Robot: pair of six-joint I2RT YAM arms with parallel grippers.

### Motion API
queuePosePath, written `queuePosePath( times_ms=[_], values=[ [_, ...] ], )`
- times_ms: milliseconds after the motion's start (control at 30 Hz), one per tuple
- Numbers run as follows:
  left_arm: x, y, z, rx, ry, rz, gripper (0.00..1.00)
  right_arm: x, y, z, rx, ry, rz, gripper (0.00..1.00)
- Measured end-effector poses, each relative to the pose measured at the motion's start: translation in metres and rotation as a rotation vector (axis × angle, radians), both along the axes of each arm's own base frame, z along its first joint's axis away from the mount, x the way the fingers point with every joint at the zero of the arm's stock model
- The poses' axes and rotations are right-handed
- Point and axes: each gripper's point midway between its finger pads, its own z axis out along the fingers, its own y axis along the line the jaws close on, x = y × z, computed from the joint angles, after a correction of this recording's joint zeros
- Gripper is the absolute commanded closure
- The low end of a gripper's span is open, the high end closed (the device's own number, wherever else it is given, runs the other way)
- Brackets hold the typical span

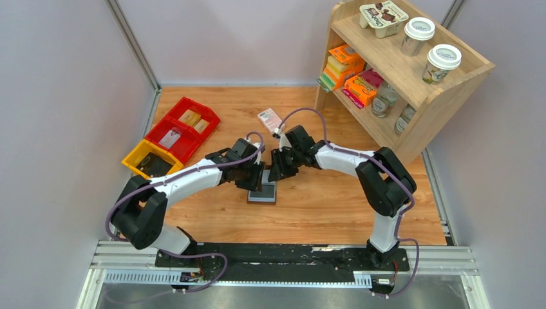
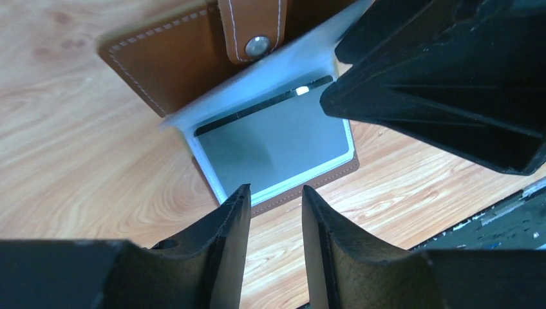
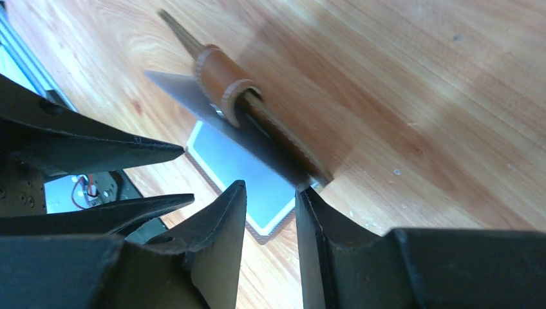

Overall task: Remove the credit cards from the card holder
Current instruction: Remove the credit card from the card holder.

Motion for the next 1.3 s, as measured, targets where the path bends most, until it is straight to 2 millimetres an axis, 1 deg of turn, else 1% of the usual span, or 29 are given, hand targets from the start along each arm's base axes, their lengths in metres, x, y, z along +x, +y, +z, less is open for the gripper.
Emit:
queuePosePath(
  times_ms=[100, 233, 333, 433, 500, 633, 700, 767, 833, 900, 933, 1100, 1133, 1200, 1300],
  values=[
    [-0.007, -0.001, -0.014, 0.000, 0.053, 0.000, 0.57, -0.004, -0.005, -0.016, -0.038, 0.028, 0.010, 0.64],
    [-0.014, 0.005, -0.034, 0.043, 0.103, 0.013, 0.57, -0.008, -0.009, -0.026, -0.066, 0.048, 0.016, 0.64],
    [-0.009, 0.006, -0.034, 0.057, 0.091, 0.032, 0.57, -0.012, -0.012, -0.030, -0.073, 0.057, 0.019, 0.65],
    [0.001, 0.007, -0.034, 0.086, 0.065, 0.048, 0.57, -0.024, -0.016, -0.037, -0.075, 0.091, 0.028, 0.65],
    [0.009, 0.008, -0.034, 0.109, 0.040, 0.055, 0.57, -0.029, -0.016, -0.036, -0.069, 0.098, 0.032, 0.65],
    [0.028, 0.014, -0.039, 0.179, -0.019, 0.053, 0.56, -0.048, -0.015, -0.036, -0.064, 0.128, 0.041, 0.66],
    [0.037, 0.018, -0.038, 0.208, -0.061, 0.051, 0.55, -0.052, -0.014, -0.033, -0.061, 0.135, 0.039, 0.65],
    [0.041, 0.022, -0.038, 0.235, -0.087, 0.044, 0.54, -0.053, -0.012, -0.026, -0.052, 0.125, 0.035, 0.66],
    [0.045, 0.025, -0.037, 0.254, -0.107, 0.040, 0.53, -0.050, -0.011, -0.015, -0.036, 0.098, 0.029, 0.66],
    [0.047, 0.027, -0.037, 0.266, -0.119, 0.040, 0.53, -0.044, -0.008, -0.002, -0.019, 0.064, 0.023, 0.62],
    [0.048, 0.028, -0.037, 0.269, -0.124, 0.042, 0.53, -0.040, -0.005, 0.003, -0.011, 0.046, 0.019, 0.60],
    [0.052, 0.028, -0.036, 0.270, -0.141, 0.053, 0.53, -0.014, 0.005, 0.023, 0.001, -0.057, -0.001, 0.56],
    [0.052, 0.027, -0.035, 0.266, -0.144, 0.056, 0.53, -0.007, 0.006, 0.028, 0.002, -0.083, -0.004, 0.53],
    [0.052, 0.028, -0.036, 0.264, -0.147, 0.062, 0.53, 0.004, 0.010, 0.035, 0.006, -0.128, -0.005, 0.46],
    [0.053, 0.029, -0.036, 0.261, -0.156, 0.075, 0.53, 0.019, 0.008, 0.038, -0.012, -0.193, -0.008, 0.38]
  ],
)
